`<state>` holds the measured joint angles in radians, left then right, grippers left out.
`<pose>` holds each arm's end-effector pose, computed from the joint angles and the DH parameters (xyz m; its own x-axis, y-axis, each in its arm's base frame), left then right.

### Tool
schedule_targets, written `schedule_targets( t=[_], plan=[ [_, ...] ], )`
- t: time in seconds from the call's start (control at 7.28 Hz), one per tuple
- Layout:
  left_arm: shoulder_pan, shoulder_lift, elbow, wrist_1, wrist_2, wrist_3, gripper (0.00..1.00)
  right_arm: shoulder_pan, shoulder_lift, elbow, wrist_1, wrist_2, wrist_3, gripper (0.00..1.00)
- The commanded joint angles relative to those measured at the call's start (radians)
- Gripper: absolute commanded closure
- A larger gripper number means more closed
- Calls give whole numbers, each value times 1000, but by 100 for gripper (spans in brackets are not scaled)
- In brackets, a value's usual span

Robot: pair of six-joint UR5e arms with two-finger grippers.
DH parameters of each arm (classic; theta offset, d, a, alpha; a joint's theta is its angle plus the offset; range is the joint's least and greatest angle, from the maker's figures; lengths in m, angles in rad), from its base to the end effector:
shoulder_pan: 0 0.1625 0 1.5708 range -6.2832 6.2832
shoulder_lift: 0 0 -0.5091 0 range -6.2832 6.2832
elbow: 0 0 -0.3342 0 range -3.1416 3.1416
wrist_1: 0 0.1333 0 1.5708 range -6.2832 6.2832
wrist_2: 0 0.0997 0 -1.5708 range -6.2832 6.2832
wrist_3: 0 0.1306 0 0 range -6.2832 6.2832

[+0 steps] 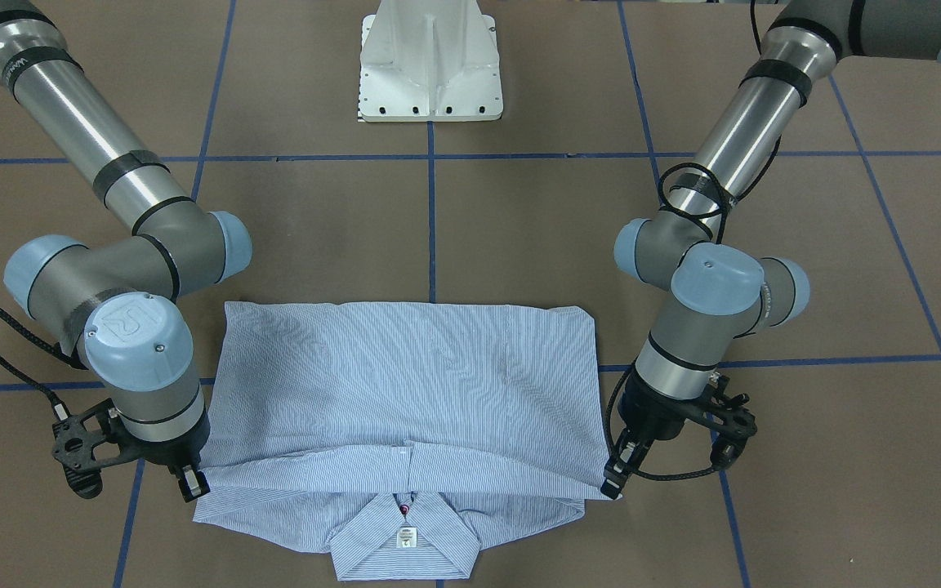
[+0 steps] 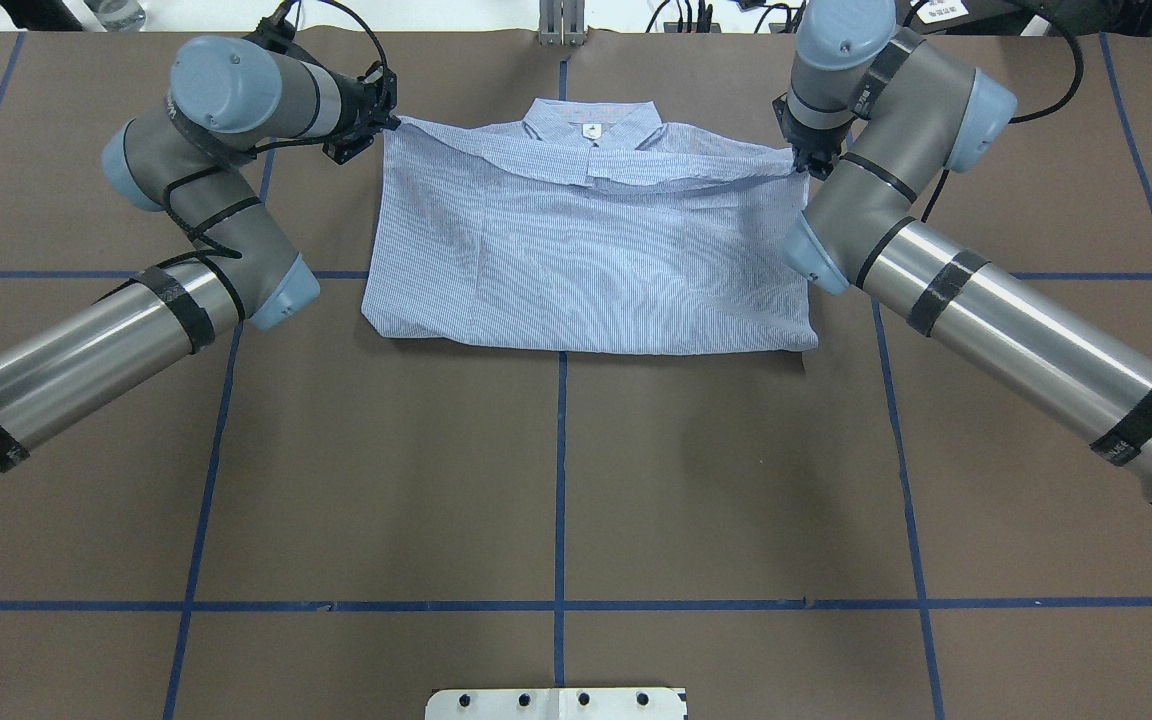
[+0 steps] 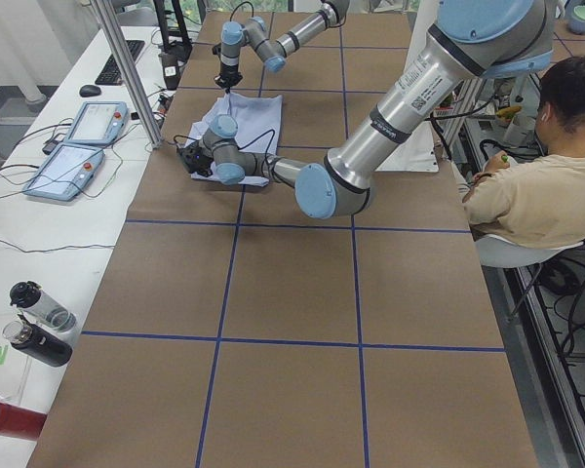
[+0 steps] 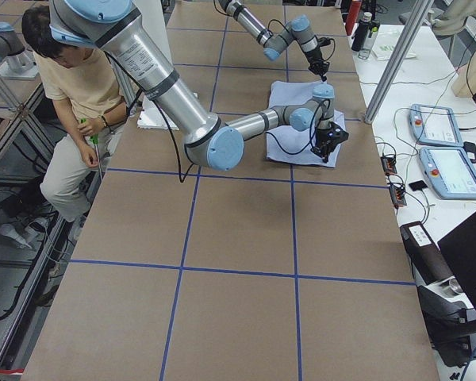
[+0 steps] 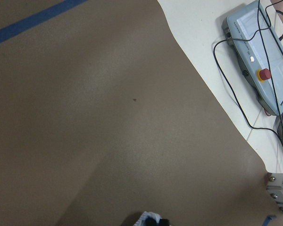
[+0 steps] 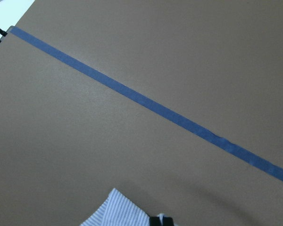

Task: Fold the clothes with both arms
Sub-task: 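Lay the hem near the collar and open both grippers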

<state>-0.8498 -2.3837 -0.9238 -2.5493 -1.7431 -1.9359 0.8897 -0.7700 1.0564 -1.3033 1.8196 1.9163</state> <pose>0.4829 -0.7175 0.4197 0.0276 -0.5643 -0.8251 0.6925 0.6061 -0.3913 -0.4487 -0.7143 0.4777 0.2765 0.8624 0.4240 -0.8131 0.4451 -0.3752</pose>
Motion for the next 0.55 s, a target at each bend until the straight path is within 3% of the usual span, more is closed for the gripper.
schedule_targets(
  t=[0.0,0.14,0.27,0.41],
  plan=[
    [-1,6,-3,-2,-1,18,46,2,31,-29,1,4,1,57],
    [-5,8,-4,-2,0,41,34,12,32,-16,1,21,6,56],
    [-12,8,-9,-2,1,41,34,14,21,2,1,23,4,50],
    [-27,8,-10,0,-1,43,34,12,-39,86,-1,26,6,50]
  ],
)
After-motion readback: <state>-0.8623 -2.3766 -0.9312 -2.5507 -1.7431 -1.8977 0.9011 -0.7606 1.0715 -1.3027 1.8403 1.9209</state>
